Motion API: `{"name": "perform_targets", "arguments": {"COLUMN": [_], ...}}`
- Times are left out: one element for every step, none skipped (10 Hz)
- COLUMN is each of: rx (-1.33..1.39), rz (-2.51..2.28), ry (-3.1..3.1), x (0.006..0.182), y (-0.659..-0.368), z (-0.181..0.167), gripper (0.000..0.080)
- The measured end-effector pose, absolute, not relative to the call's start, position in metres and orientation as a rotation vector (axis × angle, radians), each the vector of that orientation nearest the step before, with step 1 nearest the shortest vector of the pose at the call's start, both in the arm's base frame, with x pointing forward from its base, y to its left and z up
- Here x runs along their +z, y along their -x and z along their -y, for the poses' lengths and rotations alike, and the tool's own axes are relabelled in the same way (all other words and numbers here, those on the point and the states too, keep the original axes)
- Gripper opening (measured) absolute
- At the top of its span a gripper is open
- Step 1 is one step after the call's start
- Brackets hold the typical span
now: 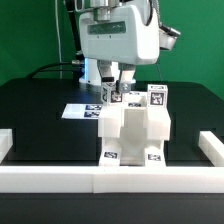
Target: Assemble chair
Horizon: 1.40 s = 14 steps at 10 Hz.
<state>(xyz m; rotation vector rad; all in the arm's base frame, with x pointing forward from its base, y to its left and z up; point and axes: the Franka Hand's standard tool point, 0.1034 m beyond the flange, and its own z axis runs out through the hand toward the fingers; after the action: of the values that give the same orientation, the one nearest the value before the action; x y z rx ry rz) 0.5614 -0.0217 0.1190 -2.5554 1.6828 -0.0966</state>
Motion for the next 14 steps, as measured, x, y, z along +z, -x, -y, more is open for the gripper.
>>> {"name": "perform_targets", "arguments": {"rx": [-0.085, -0.092, -0.097, -0.102, -0.106, -0.112, -0.117, -0.120, -0.122, -0.124, -0.127, -0.129, -0.131, -0.132], "rz": [-1.639, -1.479, -1.352, -1.203, -1.097, -0.915, -0.767, -0.658, -0.556, -0.433, -0.305, -0.190, -0.101, -0.040], "ry": [2.588, 2.688, 2.757, 2.829, 2.874, 2.942, 2.987, 3.016, 3.039, 3.063, 3.082, 3.094, 3.101, 3.104], "x": [0.1187, 0.1186, 0.1186, 0.1186, 0.1185, 0.1185, 0.1185, 0.1185, 0.1182, 0.1179, 0.1179, 0.1178, 0.1178, 0.1177], "y": [-0.5604, -0.5603, -0.5604, -0.5604, -0.5604, -0.5604, -0.5603, -0.5603, -0.5600, -0.5595, -0.5594, -0.5594, -0.5594, -0.5592], "z": [0.0204, 0.0201, 0.0190, 0.0187, 0.0186, 0.0190, 0.0192, 0.0199, 0.0208, 0.0213, 0.0215, 0.0222, 0.0229, 0.0230], "gripper": [0.0586, 0.0586, 0.0638, 0.0646, 0.0646, 0.0646, 0.0649, 0.0649, 0.0649, 0.0649, 0.0649, 0.0649, 0.0649, 0.0649]}}
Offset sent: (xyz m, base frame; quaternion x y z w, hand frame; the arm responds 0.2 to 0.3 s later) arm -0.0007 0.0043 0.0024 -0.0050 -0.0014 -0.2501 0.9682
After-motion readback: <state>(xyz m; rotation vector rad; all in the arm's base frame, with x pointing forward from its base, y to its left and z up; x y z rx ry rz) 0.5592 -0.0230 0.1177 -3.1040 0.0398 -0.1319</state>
